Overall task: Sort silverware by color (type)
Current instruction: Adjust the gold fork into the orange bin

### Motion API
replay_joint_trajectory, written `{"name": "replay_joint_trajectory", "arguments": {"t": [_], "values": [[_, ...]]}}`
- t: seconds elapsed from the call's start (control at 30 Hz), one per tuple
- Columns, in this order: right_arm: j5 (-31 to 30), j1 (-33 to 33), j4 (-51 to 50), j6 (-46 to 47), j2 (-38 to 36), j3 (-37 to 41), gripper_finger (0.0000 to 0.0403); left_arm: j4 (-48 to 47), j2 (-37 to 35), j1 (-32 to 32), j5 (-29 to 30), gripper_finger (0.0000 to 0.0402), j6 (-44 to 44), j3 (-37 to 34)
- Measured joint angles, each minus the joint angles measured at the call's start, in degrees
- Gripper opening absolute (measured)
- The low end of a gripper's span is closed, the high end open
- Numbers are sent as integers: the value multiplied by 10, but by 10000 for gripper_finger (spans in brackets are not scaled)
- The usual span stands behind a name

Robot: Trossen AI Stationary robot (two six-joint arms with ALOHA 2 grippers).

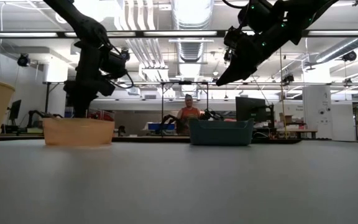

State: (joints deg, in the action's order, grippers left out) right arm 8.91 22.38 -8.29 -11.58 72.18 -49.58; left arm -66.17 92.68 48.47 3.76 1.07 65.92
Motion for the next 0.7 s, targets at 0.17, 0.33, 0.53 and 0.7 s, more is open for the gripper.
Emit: {"name": "replay_joint_trajectory", "arguments": {"t": [0.17, 0.33, 0.53, 0.7], "values": [[0, 0, -2, 0, 0, 0, 13, 16, 6, 3, 2, 65, -1, 0], [0, 0, -4, 0, 0, 1, 13, 15, 29, 3, 2, 101, -7, -3], [0, 0, -4, 0, 0, 1, 13, 17, 54, 3, 3, 114, -8, -4], [0, 0, -4, -4, 0, 1, 13, 17, 65, 3, 3, 110, -8, -4]]}}
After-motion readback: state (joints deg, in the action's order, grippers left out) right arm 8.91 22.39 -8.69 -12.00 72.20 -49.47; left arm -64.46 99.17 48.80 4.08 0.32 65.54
